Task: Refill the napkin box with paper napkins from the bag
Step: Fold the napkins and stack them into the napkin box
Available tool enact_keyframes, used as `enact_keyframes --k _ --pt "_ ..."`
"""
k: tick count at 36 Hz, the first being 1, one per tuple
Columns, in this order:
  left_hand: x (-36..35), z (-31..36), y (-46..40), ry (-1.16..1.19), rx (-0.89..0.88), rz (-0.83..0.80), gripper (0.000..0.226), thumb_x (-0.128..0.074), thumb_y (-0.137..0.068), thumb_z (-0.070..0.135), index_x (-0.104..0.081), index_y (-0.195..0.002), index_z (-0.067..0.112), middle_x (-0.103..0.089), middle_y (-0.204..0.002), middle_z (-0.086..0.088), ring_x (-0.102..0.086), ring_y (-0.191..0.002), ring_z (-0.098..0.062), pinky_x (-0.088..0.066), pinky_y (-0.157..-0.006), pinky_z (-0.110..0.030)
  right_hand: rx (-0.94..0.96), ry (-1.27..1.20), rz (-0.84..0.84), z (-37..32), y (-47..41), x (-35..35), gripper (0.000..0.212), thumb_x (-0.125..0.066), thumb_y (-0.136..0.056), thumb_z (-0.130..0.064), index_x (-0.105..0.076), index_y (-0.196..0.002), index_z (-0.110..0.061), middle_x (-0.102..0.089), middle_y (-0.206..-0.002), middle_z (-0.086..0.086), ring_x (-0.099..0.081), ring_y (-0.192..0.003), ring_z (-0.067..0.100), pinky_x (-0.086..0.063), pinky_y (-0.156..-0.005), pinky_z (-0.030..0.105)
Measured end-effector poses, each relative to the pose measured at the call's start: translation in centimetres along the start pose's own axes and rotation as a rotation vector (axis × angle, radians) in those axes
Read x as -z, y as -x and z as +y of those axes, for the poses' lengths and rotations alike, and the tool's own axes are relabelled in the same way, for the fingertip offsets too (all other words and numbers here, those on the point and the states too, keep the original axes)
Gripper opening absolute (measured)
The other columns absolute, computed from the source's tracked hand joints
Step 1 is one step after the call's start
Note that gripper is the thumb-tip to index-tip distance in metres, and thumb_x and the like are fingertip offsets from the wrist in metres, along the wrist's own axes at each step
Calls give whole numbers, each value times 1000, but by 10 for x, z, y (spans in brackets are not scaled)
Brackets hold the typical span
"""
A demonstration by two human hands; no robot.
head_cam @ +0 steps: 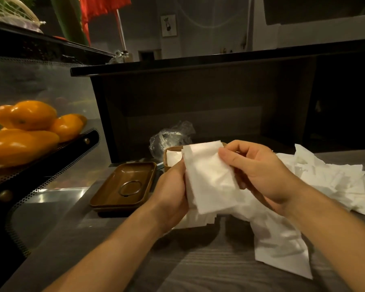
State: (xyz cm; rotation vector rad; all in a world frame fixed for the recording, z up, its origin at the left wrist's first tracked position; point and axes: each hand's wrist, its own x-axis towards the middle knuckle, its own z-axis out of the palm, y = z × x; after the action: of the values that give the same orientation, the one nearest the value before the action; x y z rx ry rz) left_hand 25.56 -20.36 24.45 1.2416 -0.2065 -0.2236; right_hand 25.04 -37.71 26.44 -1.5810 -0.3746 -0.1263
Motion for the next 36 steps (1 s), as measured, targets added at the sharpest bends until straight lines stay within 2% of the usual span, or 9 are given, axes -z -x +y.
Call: enact_keyframes --k 4,12,16,19,23,26,29,32,36 --pt "-2 -2 0 4 -16 -21 35 -34 -105 42 -63 -119 31 -78 -105 0 -75 -96 -21 -62 -81 -38 85 239 190 17 -6 -8 15 -68 -94 -32 -72 -83 -23 -70 -77 -11 -66 -72 5 -50 -59 13" --pt "-6 0 2 43 28 -105 59 -24 -100 62 -58 -133 27 -72 -123 -5 -70 -113 -25 -55 -98 -48 171 402 249 32 -10 -8 14 -69 -93 -32 -68 -80 -26 -69 -81 -10 -68 -78 12 -62 -68 25" --pt "-8 -4 2 -94 -30 -41 21 -46 -103 33 -61 -116 28 -77 -107 1 -73 -103 -19 -58 -92 -42 166 475 257 34 -11 -6 12 -70 -92 -33 -68 -83 -26 -69 -82 -10 -68 -79 13 -61 -71 24" --pt "-7 -5 3 -269 -55 -2 20 -44 -106 26 -63 -112 29 -77 -104 7 -73 -99 -13 -60 -88 -35 153 493 287 32 -10 -6 12 -75 -89 -32 -64 -89 -29 -66 -84 -9 -66 -78 13 -56 -65 19" --pt "-9 0 10 -450 -96 -78 22 -42 -107 26 -62 -113 30 -75 -99 19 -71 -94 0 -57 -78 -23 70 412 177 22 -9 -5 16 -75 -88 -33 -64 -100 -34 -63 -96 -15 -63 -89 12 -52 -63 17" --pt "-9 8 12 -340 -19 -187 19 -51 -100 24 -60 -117 27 -77 -102 8 -73 -100 -13 -57 -84 -32 67 222 25 12 -4 0 5 -72 -89 -29 -73 -93 -26 -70 -87 -15 -69 -86 6 -55 -61 19" --pt "-5 16 15 -207 73 -301 37 -68 -85 29 -58 -120 25 -76 -104 -5 -72 -103 -27 -60 -88 -40 38 39 -107 4 1 1 24 -68 -79 -37 -73 -95 -20 -73 -93 -4 -73 -91 20 -60 -63 29" --pt "-5 17 17 -143 179 -359 36 -62 -90 20 -55 -125 19 -77 -100 -6 -74 -97 -24 -59 -88 -41 96 69 -90 4 1 -1 26 -68 -80 -36 -71 -99 -18 -74 -93 -3 -70 -89 36 -64 -70 46" --pt "-3 14 15 -242 164 -241 29 -50 -97 0 -60 -113 22 -77 -97 -5 -74 -97 -22 -58 -91 -43 110 158 -97 7 1 -2 36 -73 -78 -41 -67 -112 -32 -71 -102 -11 -70 -99 12 -61 -74 27"
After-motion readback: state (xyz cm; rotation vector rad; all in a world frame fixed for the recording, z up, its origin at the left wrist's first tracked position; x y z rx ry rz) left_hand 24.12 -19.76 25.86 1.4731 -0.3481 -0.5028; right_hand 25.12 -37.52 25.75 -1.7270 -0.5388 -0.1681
